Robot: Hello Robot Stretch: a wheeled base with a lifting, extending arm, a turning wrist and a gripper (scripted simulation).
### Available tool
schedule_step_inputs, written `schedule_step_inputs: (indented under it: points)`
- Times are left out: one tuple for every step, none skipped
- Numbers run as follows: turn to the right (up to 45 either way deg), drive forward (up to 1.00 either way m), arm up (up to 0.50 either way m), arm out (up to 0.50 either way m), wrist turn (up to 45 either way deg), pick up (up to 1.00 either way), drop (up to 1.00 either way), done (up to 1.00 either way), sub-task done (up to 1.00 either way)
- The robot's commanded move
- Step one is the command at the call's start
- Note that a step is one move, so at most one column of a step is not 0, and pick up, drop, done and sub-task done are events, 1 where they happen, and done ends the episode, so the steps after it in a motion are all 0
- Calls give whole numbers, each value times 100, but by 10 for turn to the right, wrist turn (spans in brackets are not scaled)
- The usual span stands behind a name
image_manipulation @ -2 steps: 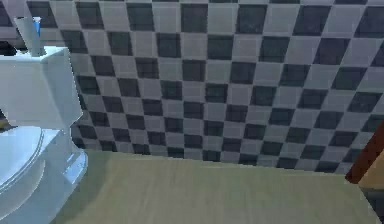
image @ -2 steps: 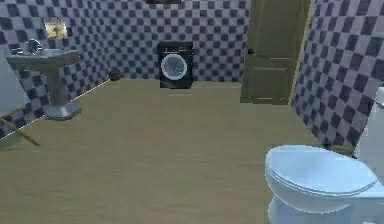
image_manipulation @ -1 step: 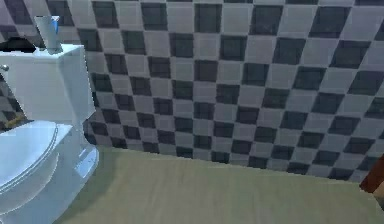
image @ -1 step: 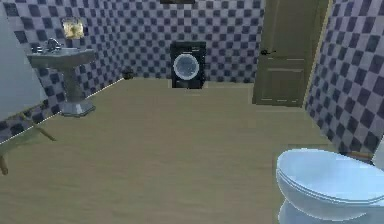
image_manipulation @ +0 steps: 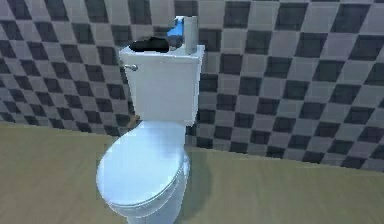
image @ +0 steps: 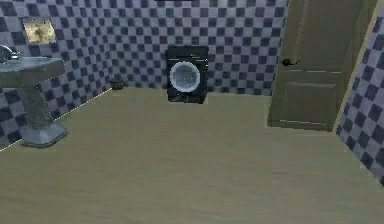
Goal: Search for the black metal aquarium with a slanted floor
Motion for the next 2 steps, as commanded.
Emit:
schedule_step_inputs:
  points:
    - [90,0,0,0,0,0,0,0,0]
    - [0,80,0,0,0,0,0,0,0]
